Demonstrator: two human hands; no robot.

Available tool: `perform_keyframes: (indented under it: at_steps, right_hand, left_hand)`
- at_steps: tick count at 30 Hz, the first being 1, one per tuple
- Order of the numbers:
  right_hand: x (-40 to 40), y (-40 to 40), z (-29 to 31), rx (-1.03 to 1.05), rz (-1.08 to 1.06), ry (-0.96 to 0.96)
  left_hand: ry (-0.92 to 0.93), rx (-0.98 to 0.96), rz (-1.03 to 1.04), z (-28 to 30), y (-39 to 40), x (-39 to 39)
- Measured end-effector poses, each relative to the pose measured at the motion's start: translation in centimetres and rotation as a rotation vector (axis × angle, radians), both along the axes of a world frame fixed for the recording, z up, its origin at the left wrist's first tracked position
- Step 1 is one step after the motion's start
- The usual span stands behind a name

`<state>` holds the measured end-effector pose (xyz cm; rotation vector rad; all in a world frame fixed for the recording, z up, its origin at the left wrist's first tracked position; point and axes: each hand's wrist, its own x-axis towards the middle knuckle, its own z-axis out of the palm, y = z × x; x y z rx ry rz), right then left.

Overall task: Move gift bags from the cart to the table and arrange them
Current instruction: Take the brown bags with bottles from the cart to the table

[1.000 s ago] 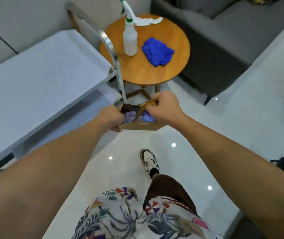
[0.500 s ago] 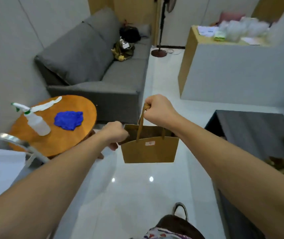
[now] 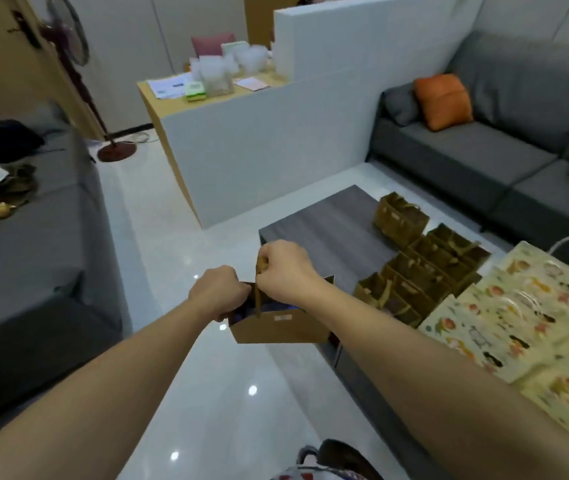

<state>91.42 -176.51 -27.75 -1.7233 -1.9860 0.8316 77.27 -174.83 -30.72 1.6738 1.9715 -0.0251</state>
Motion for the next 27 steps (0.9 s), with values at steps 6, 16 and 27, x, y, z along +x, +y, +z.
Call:
perform_keyframes:
  at_steps: [6,16,27]
  right_hand:
    - [8.6,5.9,-1.7,-0.004,-0.237,-0.005]
    - [15.5,17.9,-5.2,-0.057,-0.511,-0.026]
    - [17.0,32.6,-6.7,-0.231,-0.729,-0.015]
  left_hand:
    - [-0.093,-0.025,-0.201,-2.5,7.3,8.5]
    - [-0.017,-0.008,-0.473,-7.0,23.7,16.5]
    - [-0.281,-0.208,-0.57,-9.2,41.0,18.9]
